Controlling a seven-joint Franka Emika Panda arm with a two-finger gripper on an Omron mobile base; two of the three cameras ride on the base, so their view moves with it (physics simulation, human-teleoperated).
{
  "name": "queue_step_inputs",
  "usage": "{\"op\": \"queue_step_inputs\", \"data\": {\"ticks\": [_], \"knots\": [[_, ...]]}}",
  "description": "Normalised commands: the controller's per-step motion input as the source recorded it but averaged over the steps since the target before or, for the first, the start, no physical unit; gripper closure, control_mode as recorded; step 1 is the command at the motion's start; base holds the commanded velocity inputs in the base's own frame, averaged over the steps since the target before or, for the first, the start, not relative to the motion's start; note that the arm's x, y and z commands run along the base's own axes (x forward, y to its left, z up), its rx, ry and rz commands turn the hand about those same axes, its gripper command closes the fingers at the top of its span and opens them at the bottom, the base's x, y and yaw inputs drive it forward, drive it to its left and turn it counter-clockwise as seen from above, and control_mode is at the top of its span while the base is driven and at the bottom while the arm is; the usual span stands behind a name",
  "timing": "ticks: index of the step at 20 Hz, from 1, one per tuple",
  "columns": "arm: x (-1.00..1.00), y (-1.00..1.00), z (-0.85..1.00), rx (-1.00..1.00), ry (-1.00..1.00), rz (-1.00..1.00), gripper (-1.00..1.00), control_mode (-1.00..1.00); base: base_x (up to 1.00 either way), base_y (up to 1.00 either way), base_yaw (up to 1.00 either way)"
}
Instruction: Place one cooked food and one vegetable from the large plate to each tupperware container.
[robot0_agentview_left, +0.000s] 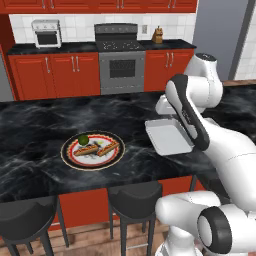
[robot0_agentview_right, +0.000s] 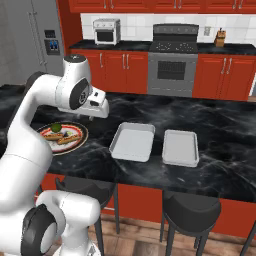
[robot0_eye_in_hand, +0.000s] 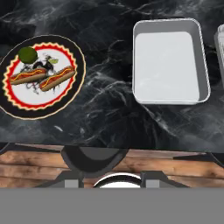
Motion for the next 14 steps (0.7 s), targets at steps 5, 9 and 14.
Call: {"op": "queue_step_inputs", "data": {"ticks": [5, 9, 14], "knots": [[-0.44, 0.05, -0.01, 0.00, -0.04, 0.00, -1.00, -1.00, 0.00, 0.00, 0.00], [-0.73, 0.83, -0.37, 0.02, 0.00, -0.05, -1.00, -1.00, 0.00, 0.00, 0.00], [0.02, 1.00, -0.53, 0.00, 0.00, -0.25, -1.00, -1.00, 0.00, 0.00, 0.00]]}}
